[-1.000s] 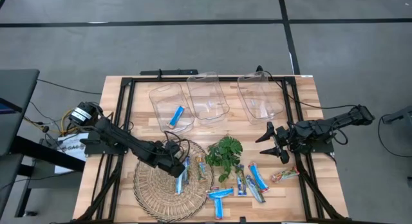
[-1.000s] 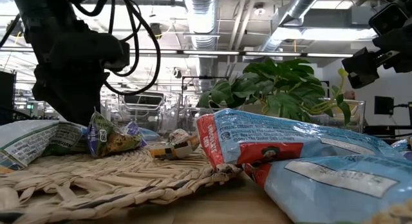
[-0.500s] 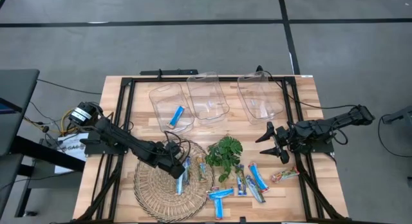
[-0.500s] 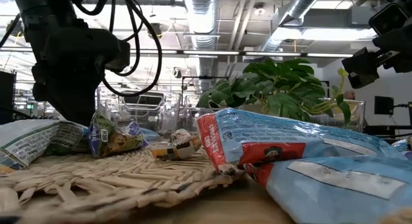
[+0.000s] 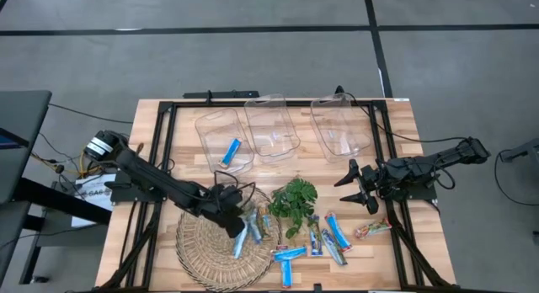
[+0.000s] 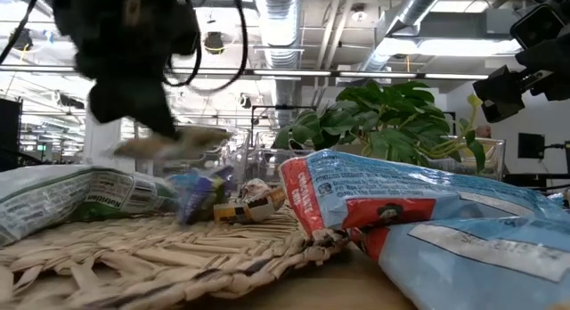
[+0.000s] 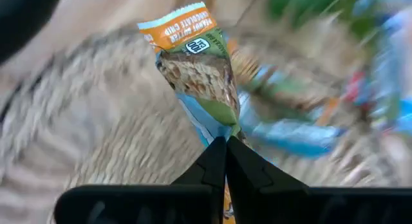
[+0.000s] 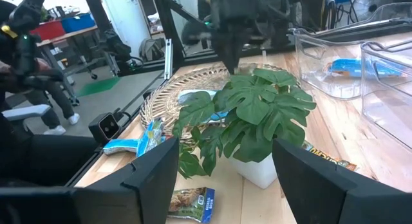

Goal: Pick and place Granola Bars by type
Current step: Put the yellow granola bar into the left transparent bin, then put the left yellow granola bar into the left transparent bin

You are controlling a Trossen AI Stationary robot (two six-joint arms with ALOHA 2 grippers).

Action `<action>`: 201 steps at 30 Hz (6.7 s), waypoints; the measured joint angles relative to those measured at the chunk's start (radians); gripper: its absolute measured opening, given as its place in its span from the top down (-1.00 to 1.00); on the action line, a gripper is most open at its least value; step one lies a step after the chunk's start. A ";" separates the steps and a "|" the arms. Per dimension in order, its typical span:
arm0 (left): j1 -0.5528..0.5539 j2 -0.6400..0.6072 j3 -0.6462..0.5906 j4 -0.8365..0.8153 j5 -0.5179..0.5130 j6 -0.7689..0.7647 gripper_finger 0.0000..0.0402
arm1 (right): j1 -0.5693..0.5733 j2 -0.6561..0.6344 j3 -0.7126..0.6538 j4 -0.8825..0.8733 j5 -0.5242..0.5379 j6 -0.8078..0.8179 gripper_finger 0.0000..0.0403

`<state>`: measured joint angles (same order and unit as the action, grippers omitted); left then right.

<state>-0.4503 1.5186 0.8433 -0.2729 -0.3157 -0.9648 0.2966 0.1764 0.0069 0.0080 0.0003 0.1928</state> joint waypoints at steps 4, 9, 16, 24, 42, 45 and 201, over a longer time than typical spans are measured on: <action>0.004 -0.068 0.000 0.038 -0.065 0.089 0.99 | 0.000 0.000 0.000 0.000 0.000 0.000 -0.21; 0.021 -0.151 0.000 0.059 -0.171 0.224 0.99 | 0.000 0.000 0.000 0.000 0.000 0.000 -0.21; 0.053 -0.275 0.000 0.065 -0.349 0.410 0.99 | 0.000 0.000 0.000 0.000 0.000 0.000 -0.21; 0.092 -0.302 0.000 0.061 -0.384 0.506 0.99 | 0.000 0.000 0.000 0.000 0.000 0.000 -0.21; 0.452 -0.316 0.000 -0.258 -0.397 0.624 0.99 | 0.000 0.000 0.000 0.000 0.000 0.000 -0.21; 0.514 -0.316 0.000 -0.324 -0.378 0.607 0.99 | 0.000 0.000 0.000 0.000 0.000 0.000 -0.21; -0.153 0.333 0.271 -0.177 0.137 -0.156 0.87 | 0.000 0.013 0.000 0.000 0.000 0.000 -0.21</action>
<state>-0.6029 1.8515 1.1145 -0.4500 -0.1784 -1.1211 0.2964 0.1896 0.0068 0.0082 0.0005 0.1928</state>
